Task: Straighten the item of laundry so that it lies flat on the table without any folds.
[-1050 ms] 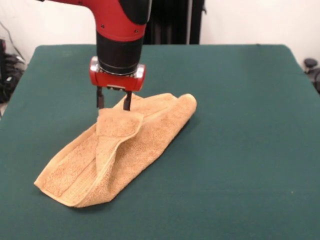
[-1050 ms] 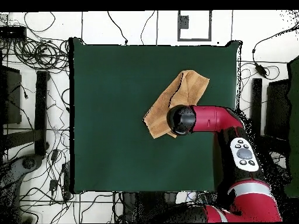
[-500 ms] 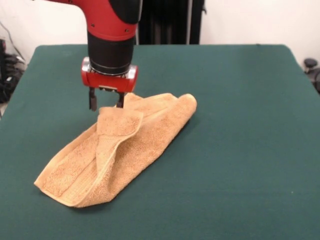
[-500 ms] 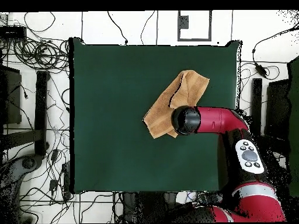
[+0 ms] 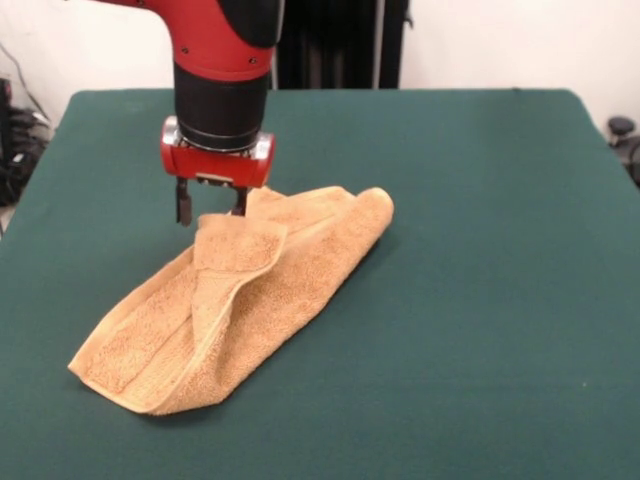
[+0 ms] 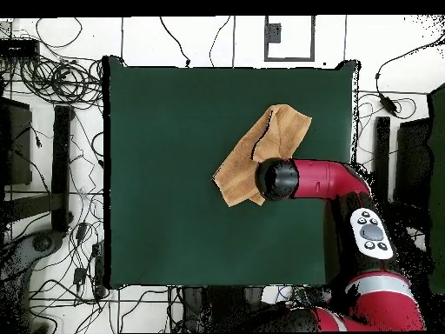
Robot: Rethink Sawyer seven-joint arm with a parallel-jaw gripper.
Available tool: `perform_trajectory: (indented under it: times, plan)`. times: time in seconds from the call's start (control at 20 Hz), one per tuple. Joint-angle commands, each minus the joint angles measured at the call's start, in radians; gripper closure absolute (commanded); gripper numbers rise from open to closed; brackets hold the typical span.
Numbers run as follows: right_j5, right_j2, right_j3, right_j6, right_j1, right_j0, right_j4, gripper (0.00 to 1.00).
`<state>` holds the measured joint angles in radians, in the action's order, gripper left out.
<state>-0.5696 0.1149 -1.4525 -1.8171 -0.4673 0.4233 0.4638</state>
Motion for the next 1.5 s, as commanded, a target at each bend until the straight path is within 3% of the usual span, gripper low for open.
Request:
perform_trajectory:
  times: [0.05, 0.55, 0.6, 1.5]
  plan:
    - [0.063, 0.03, -0.033, -0.016, 0.071, -0.006, 0.049, 0.0]
    - [0.156, 0.044, -0.074, -0.039, 0.067, 0.035, 0.041, 0.0]
    - [0.159, 0.042, -0.074, -0.037, 0.067, 0.034, 0.043, 1.0]
    - [0.159, 0.052, -0.085, -0.018, 0.056, 0.05, 0.038, 1.0]
